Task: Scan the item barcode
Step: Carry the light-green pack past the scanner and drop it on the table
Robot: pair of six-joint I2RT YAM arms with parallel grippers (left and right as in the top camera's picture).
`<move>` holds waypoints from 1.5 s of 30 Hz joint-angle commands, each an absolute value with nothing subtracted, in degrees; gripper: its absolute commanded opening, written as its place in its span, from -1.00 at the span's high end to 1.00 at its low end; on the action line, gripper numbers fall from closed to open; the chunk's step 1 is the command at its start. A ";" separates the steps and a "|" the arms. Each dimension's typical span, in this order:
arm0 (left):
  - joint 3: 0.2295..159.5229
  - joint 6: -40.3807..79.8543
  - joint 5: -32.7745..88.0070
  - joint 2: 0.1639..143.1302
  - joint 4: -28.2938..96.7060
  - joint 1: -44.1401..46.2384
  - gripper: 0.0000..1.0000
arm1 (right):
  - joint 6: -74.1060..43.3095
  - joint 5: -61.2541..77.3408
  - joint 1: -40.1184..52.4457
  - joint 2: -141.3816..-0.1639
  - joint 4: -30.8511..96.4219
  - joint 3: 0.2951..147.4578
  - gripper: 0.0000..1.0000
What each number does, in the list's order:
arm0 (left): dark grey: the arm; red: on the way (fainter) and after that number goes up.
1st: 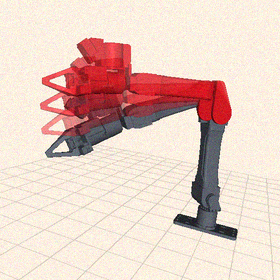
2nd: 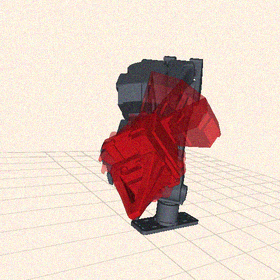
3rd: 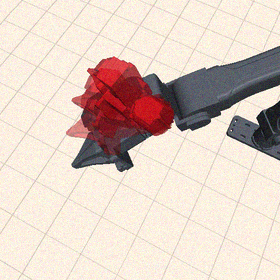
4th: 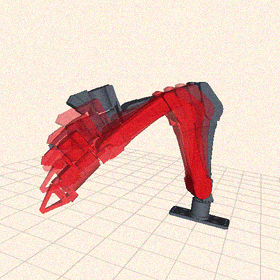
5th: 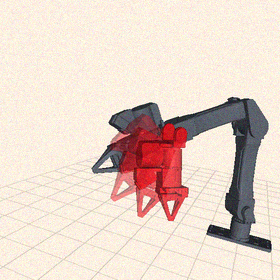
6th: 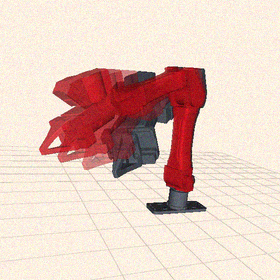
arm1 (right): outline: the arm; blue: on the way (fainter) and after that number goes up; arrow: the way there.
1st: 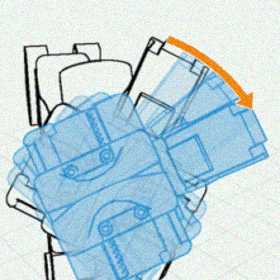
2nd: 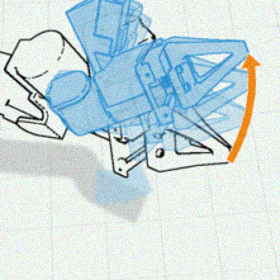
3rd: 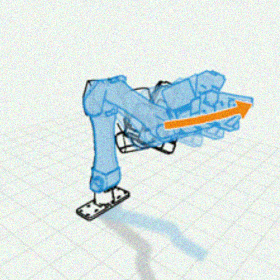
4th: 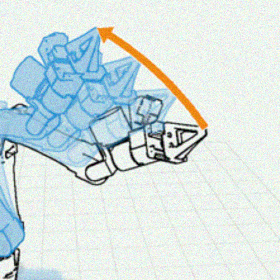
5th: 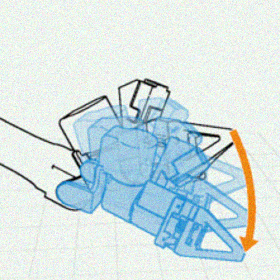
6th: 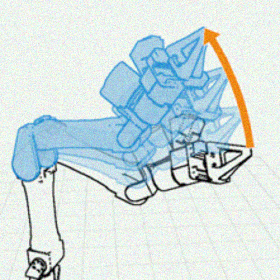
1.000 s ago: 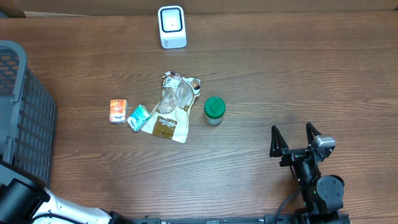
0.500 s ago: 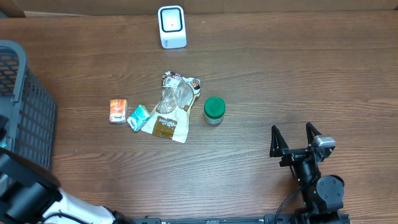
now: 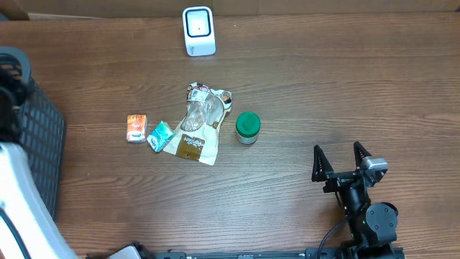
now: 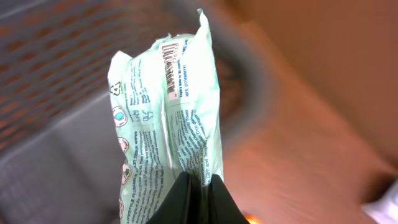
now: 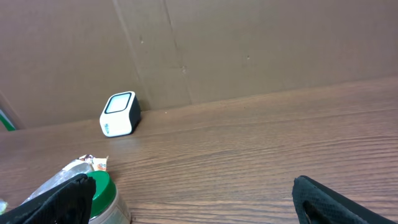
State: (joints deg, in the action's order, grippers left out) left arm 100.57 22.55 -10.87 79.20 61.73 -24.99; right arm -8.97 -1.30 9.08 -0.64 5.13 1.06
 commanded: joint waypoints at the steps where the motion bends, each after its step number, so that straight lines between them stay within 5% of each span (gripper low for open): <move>1: 102.39 23.38 -8.69 73.67 63.61 -12.40 0.92 | -8.67 -1.17 8.93 -0.27 4.73 0.47 -1.00; 9: 93.30 24.36 -8.27 81.89 72.05 18.57 0.91 | -8.69 -1.17 8.93 -0.27 4.73 0.45 -1.00; 21: 80.73 32.23 -8.05 99.26 64.93 40.34 0.91 | -8.69 -1.15 8.93 -0.27 4.73 0.47 -1.00; 30: 81.84 32.38 -8.73 102.19 62.33 41.54 0.78 | -8.67 -1.17 8.93 -0.27 4.73 0.47 -1.00; 35: 89.47 28.64 -9.15 100.55 66.11 37.67 0.08 | -8.69 -1.15 8.93 -0.27 4.73 0.47 -1.00; 40: 97.58 25.56 -9.34 97.82 71.22 32.25 -0.06 | -8.69 -1.15 8.93 -0.27 4.73 0.47 -0.99; 45: 101.84 20.95 -7.07 92.77 74.83 20.86 -0.42 | -8.69 -1.17 8.93 -0.27 4.73 0.47 -1.00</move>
State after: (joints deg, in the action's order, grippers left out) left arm 99.63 25.52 -8.25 97.19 73.71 27.05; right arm -8.95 -1.30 9.08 -0.64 5.13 1.06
